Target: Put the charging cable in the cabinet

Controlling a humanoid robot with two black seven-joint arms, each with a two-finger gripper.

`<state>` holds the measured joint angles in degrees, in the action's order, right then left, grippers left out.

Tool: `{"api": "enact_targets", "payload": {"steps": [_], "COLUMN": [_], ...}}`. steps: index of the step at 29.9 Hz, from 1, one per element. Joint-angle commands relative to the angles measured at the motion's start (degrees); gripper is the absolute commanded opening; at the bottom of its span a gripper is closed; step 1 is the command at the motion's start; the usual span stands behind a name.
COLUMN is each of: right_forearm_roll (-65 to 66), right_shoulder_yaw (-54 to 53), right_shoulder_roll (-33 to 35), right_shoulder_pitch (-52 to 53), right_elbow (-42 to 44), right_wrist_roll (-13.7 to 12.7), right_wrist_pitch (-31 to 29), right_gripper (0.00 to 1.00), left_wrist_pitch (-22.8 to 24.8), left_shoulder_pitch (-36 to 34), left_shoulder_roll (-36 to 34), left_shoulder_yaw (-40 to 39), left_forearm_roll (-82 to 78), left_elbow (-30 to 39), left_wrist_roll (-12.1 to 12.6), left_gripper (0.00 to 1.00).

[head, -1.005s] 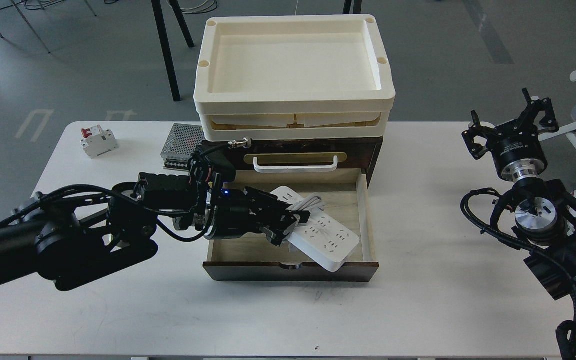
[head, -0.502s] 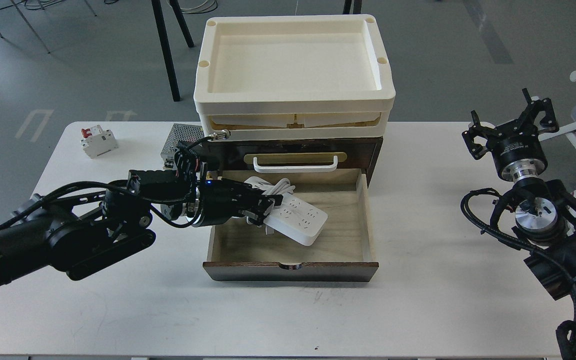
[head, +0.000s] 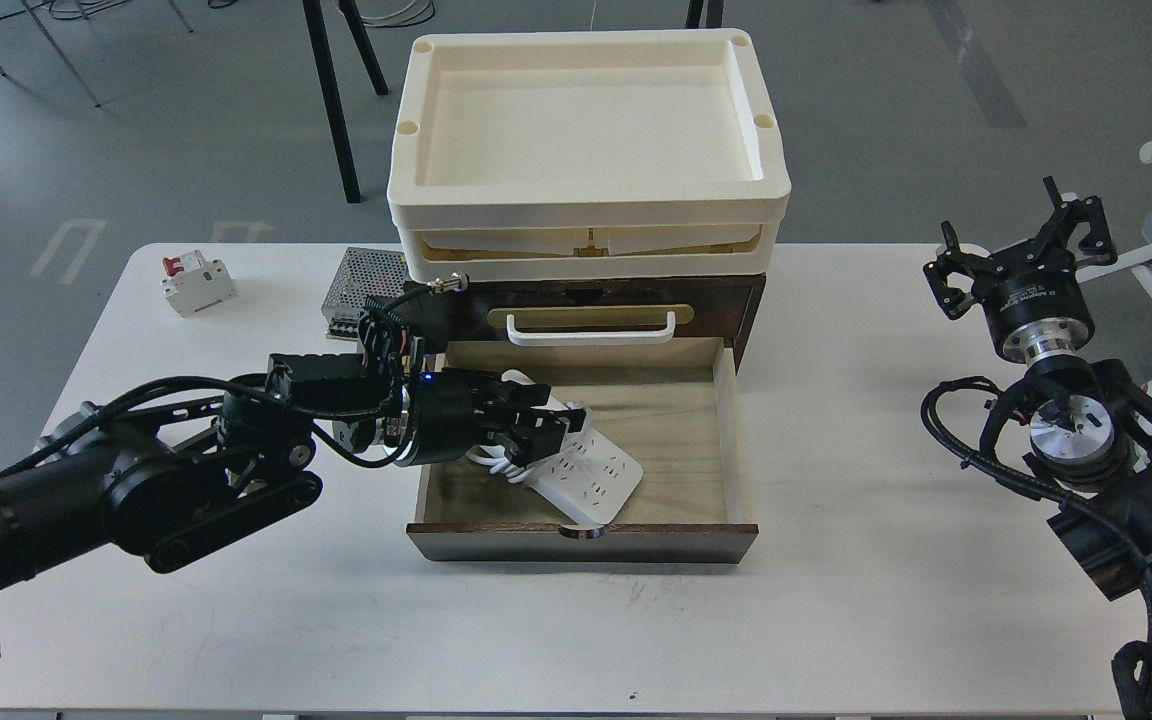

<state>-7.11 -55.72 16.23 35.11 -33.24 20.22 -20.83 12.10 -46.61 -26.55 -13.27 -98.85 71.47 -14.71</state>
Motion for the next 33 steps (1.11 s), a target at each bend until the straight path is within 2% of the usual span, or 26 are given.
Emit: {"api": "enact_targets", "payload": {"steps": [1, 2, 3, 7, 9, 16, 17, 20, 21, 24, 29, 33], "right_forearm_roll": [0.0, 0.0, 0.0, -0.1, 0.0, 0.0, 0.0, -0.1, 0.0, -0.1, -0.2, -0.6], "right_shoulder_yaw": [0.0, 0.0, 0.0, 0.0, 0.0, 0.0, 0.0, 0.0, 0.0, 0.0, -0.3, -1.0], "right_shoulder_roll": [0.0, 0.0, -0.1, 0.0, -0.1, -0.1, -0.1, -0.1, -0.1, 0.0, -0.1, -0.1], "right_shoulder_pitch": [0.0, 0.0, 0.0, 0.0, 0.0, 0.0, 0.0, 0.0, 0.0, 0.0, 0.1, 0.1], "right_elbow": [0.0, 0.0, 0.0, 0.0, 0.0, 0.1, 0.1, 0.0, 0.0, 0.1, 0.1, 0.1], "right_wrist_roll": [0.0, 0.0, 0.0, 0.0, 0.0, 0.0, 0.0, -0.1, -0.1, -0.3, -0.8, -1.0], "right_wrist_pitch": [0.0, 0.0, 0.0, 0.0, 0.0, 0.0, 0.1, 0.0, -0.1, -0.1, -0.3, -0.3], "right_gripper": [1.00, 1.00, 1.00, 1.00, 1.00, 1.00, 1.00, 1.00, 1.00, 1.00, 1.00, 1.00], "left_wrist_pitch": [0.4, 0.6, 0.6, 0.6, 1.0, 7.0, 8.1, 11.8, 13.0, 15.9, 15.9, 15.9], "left_shoulder_pitch": [1.2, 1.6, 1.9, 2.0, 2.1, 1.9, 2.2, 3.5, 4.1, 4.9, 5.4, 6.2], "left_shoulder_roll": [-2.1, -2.6, -2.8, -2.8, -2.8, -2.9, -3.1, -4.7, -5.1, -6.5, -6.3, -5.1], "left_shoulder_yaw": [-4.7, -5.4, -5.9, -11.3, -16.1, -34.2, -37.4, -43.4, -44.4, -45.4, -45.4, -45.1], "left_forearm_roll": [1.6, 1.7, 2.0, 9.4, 19.2, 58.3, 63.3, 76.7, 80.4, 90.6, 100.6, 102.8], "left_elbow": [6.2, 7.9, 9.1, 12.0, 12.8, 11.7, 11.0, 6.2, 4.3, -2.8, -18.2, -28.4], "left_wrist_roll": [-8.3, -11.8, -13.3, -13.3, -13.3, -13.3, -13.0, -7.9, -7.1, -6.6, -5.2, -1.6], "left_gripper": [0.64, 0.68, 0.73, 0.77, 0.86, 0.95, 0.97, 0.99, 0.99, 1.00, 1.00, 1.00]}}
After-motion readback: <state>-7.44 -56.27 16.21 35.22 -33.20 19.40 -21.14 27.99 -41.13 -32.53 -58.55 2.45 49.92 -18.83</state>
